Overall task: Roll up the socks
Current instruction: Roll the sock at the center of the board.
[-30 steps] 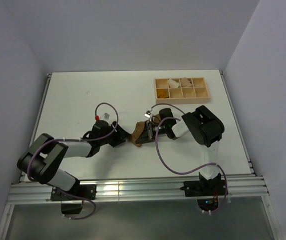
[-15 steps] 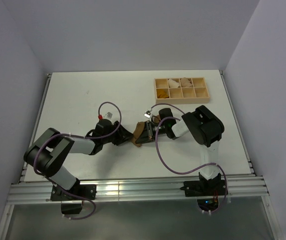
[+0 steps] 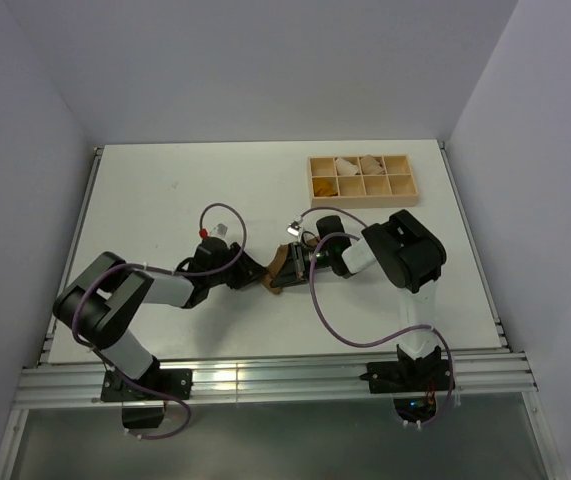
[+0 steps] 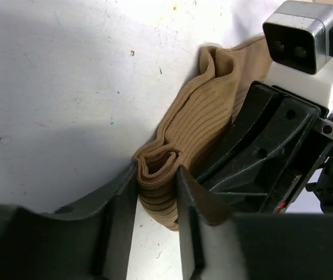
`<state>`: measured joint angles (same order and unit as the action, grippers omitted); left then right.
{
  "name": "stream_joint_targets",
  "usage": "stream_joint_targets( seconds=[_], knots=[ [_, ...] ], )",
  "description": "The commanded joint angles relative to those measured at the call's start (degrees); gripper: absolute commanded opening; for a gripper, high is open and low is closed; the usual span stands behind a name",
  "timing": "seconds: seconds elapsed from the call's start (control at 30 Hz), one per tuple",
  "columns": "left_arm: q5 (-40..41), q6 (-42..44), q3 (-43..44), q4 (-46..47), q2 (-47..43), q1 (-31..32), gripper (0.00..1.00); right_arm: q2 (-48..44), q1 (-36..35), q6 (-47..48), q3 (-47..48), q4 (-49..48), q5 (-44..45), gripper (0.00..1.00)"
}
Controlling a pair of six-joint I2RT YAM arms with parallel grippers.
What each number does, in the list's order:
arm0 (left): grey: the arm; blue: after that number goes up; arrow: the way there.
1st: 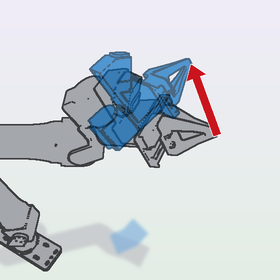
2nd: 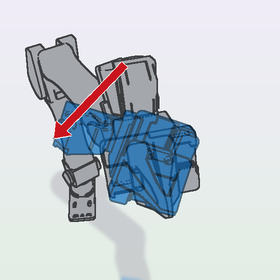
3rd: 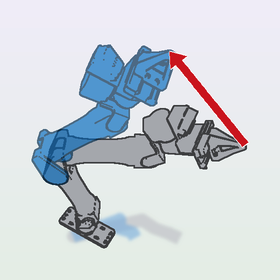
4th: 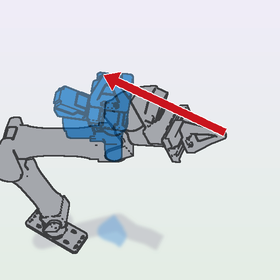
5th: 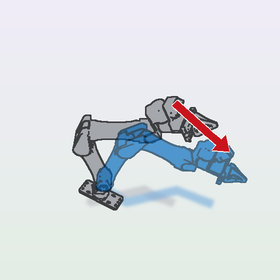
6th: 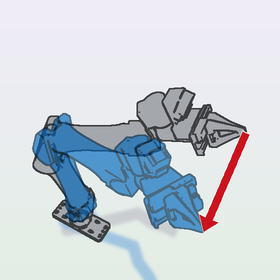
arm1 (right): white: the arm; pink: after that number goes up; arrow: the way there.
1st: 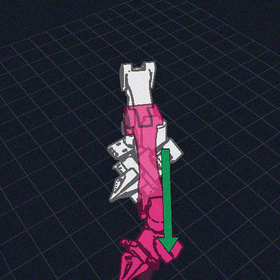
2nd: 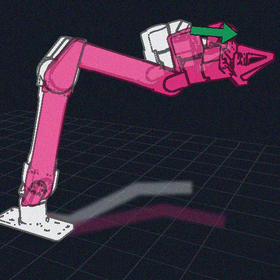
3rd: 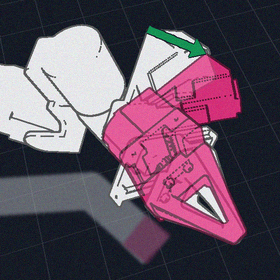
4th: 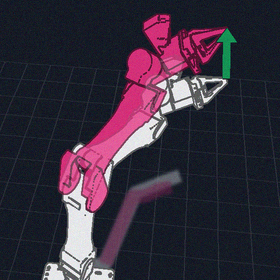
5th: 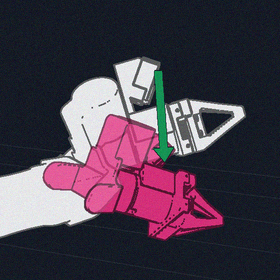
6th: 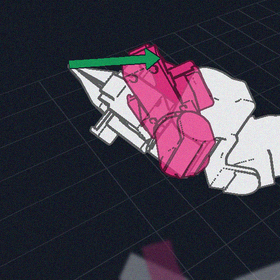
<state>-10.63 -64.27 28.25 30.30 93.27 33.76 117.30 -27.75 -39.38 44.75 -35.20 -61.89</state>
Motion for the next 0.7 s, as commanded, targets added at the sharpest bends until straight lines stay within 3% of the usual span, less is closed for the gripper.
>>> stream_joint_targets(
  seconds=[0.0,0.17,0.27,0.4,0.47,0.67],
  knots=[
    [1.6,1.1,0.0,-6.6,2.3,1.4,0.36,1.9,0.1,2.1,0.2,3.6,2.8,0.0],
    [2.2,0.6,0.8,-7.3,3.7,2.1,0.13,0.3,0.1,3.7,0.1,6.0,4.5,0.0],
    [3.6,0.8,1.7,-9.9,3.9,2.3,0.0,-2.6,0.1,6.7,0.0,9.5,6.9,0.07],
    [7.7,1.4,3.7,-16.5,2.6,2.3,0.0,-8.4,0.0,12.3,0.0,18.1,12.6,0.33],
    [10.4,1.1,4.0,-19.2,0.9,2.3,0.0,-12.3,0.0,14.5,-0.2,20.1,15.9,0.4],
    [21.0,-2.4,3.1,-28.4,-4.8,2.2,0.0,-22.9,-2.0,22.0,1.6,29.2,27.8,0.46]
  ],
)
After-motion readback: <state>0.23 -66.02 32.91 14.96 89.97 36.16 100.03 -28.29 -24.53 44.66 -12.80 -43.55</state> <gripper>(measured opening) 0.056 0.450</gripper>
